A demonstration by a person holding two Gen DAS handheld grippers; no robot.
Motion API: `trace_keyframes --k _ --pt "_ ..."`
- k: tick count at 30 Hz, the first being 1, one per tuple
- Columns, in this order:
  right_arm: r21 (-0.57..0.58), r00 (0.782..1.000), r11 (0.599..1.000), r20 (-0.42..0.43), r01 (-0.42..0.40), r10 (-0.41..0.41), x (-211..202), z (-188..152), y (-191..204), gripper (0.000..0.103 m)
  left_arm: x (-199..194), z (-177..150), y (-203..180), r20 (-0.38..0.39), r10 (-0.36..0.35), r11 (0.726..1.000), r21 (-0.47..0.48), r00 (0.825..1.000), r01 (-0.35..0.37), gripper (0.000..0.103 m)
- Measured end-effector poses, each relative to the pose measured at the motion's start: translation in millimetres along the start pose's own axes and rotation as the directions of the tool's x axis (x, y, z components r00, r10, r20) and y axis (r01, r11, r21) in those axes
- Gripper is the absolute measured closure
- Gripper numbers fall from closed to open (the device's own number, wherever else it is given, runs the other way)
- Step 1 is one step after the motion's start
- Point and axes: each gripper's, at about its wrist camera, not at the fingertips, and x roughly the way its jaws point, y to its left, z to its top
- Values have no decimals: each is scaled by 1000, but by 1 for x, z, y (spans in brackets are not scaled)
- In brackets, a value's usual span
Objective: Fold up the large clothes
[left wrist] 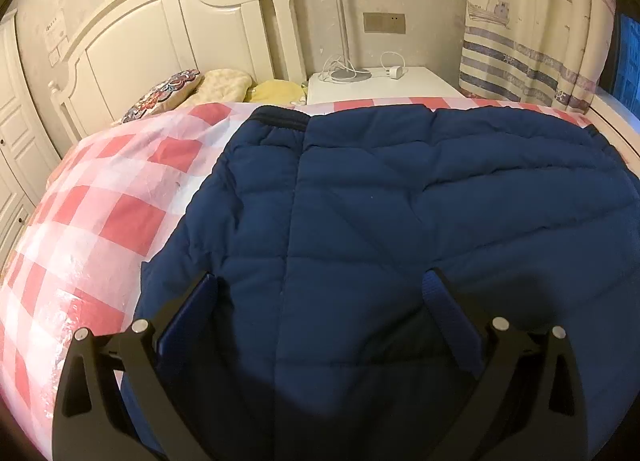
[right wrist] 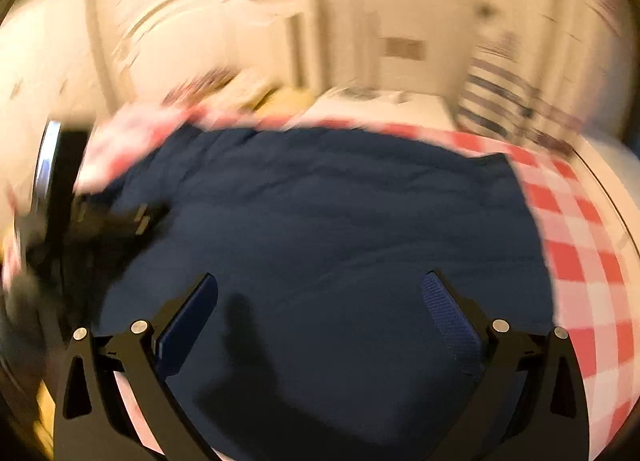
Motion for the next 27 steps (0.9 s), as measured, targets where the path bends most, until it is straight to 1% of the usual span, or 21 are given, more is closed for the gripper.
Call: trace_keyframes --k 1,2,3,5,7,8,9,10,11,13,14,15,16,17,18,19,20,22,23,26,27 --pt "-34 1000 999 -22 17 -17 8 -5 6 4 0 0 0 3 1 1000 0 1000 -1 2" --pt "-53 999 998 4 34 -34 12 -10 9 4 0 -1 0 6 2 1000 -2 1000 -2 2" --pt "-42 1000 999 21 19 -18 13 -14 6 4 -1 -1 0 7 3 1000 -3 1000 -3 2" --pt "-18 1000 1000 9 -10 10 11 -13 0 4 -2 -1 0 -2 12 1000 -10 1000 -12 2" --pt "-11 1000 1000 -17 4 -4 2 -10 0 5 -11 -3 1 -16 20 999 -42 1000 -21 3" --pt "-5 1000 1000 -8 11 -11 -6 -9 -1 5 -23 -7 0 -15 -40 996 -82 999 38 3" --pt "1 1000 1000 11 9 -9 -13 -11 -1 5 -34 -9 -3 -7 -81 992 -96 997 80 3" --pt "9 999 1000 34 6 -6 -22 -13 -1 5 -44 -12 -7 9 -102 990 -97 995 102 3" --pt "17 999 1000 47 9 -10 -27 -17 -2 5 -61 -18 -16 48 -115 990 -80 992 118 2" --pt "29 997 999 68 36 -38 -35 -24 -5 5 -78 -28 -31 82 -126 991 -40 989 129 2" --pt "27 996 998 67 51 -52 -35 -27 -5 5 -80 -35 -42 69 -138 990 -11 988 139 2" --pt "20 996 997 48 68 -69 -31 -32 -7 5 -74 -41 -52 34 -142 990 19 989 142 2" --pt "17 996 996 8 86 -86 -20 -38 -11 4 -68 -46 -58 13 -134 990 37 991 133 2" --pt "25 998 998 18 66 -67 -17 -42 -15 4 -60 -53 -61 22 -119 992 46 993 118 2" --pt "23 998 998 36 56 -57 -15 -46 -17 4 -57 -57 -61 36 -126 991 44 991 125 2" --pt "15 998 998 35 58 -58 -13 -47 -17 4 -56 -57 -60 28 -136 990 39 990 135 2" --pt "8 998 998 28 62 -62 -11 -47 -16 4 -54 -56 -60 14 -139 990 42 990 138 2" --pt "-1 998 998 4 62 -62 -11 -43 -16 4 -53 -59 -63 15 -127 990 71 992 126 2" --pt "1 998 998 -5 61 -61 -12 -42 -16 5 -53 -60 -61 14 -131 989 68 991 130 2" --pt "28 996 996 1 86 -86 -26 -41 -24 5 -51 -60 -55 13 -151 987 52 988 151 2" --pt "56 995 994 10 97 -98 -31 -44 -32 5 -51 -60 -54 12 -156 987 48 988 155 2"
